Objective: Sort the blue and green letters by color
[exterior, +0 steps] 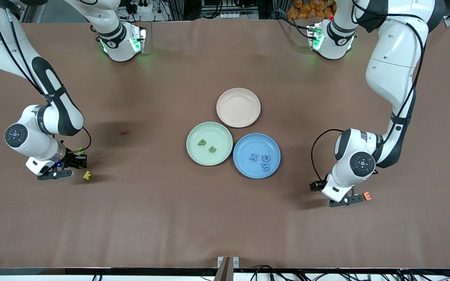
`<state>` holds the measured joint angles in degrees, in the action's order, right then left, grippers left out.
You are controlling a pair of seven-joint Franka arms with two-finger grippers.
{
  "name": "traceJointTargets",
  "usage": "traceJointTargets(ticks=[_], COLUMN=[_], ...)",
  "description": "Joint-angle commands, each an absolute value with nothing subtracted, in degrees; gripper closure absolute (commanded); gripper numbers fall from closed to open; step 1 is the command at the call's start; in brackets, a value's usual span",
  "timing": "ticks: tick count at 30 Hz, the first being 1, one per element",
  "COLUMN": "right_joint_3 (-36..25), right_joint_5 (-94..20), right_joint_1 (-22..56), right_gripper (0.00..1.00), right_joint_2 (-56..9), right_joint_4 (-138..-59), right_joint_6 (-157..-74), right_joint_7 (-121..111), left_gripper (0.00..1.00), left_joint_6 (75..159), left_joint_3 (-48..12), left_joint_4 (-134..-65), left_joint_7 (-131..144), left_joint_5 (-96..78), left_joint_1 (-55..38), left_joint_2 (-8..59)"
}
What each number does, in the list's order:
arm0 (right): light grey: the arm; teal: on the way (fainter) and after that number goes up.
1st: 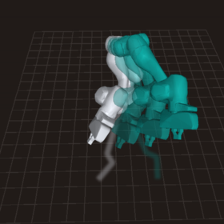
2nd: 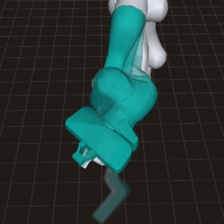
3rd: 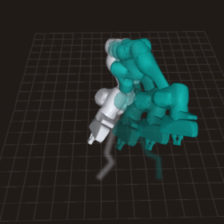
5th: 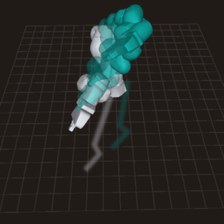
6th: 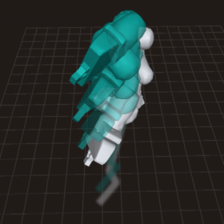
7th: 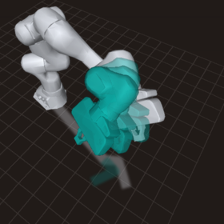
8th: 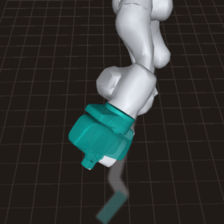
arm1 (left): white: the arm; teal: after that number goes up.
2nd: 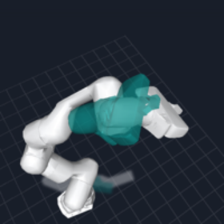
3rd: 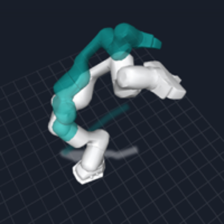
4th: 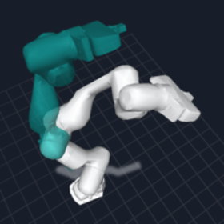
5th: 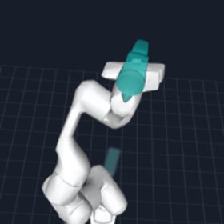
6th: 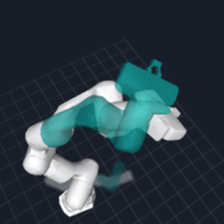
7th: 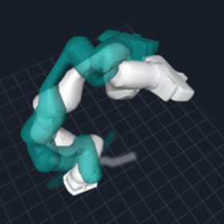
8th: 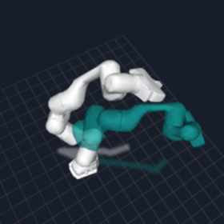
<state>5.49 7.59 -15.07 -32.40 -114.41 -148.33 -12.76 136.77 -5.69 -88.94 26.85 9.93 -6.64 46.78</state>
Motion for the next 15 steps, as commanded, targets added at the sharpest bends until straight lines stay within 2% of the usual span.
traceJointTargets(ticks=[1,8,15], right_joint_3=[6.0,6.7,8.7], right_joint_5=[7.6,7.0,6.9], right_joint_1=[-14.2,-10.5,-5.0], right_gripper=[1.00,1.00,1.00], right_joint_2=[-32.3,-30.3,-29.4], right_joint_4=[-112.9,-111.7,-110.9], right_joint_6=[-147.0,-141.3,-140.2], right_joint_7=[-11.7,-1.5,12.4], left_gripper=[0.00,0.00,0.00], left_joint_6=[134.7,134.5,134.5], left_joint_3=[-5.1,-5.1,-5.1], left_joint_4=[-88.0,-87.9,-87.9], left_joint_7=[27.4,27.3,27.3], left_joint_5=[9.2,9.3,9.4], left_joint_1=[-7.3,-7.3,-7.3], left_joint_2=[46.9,46.9,47.0])
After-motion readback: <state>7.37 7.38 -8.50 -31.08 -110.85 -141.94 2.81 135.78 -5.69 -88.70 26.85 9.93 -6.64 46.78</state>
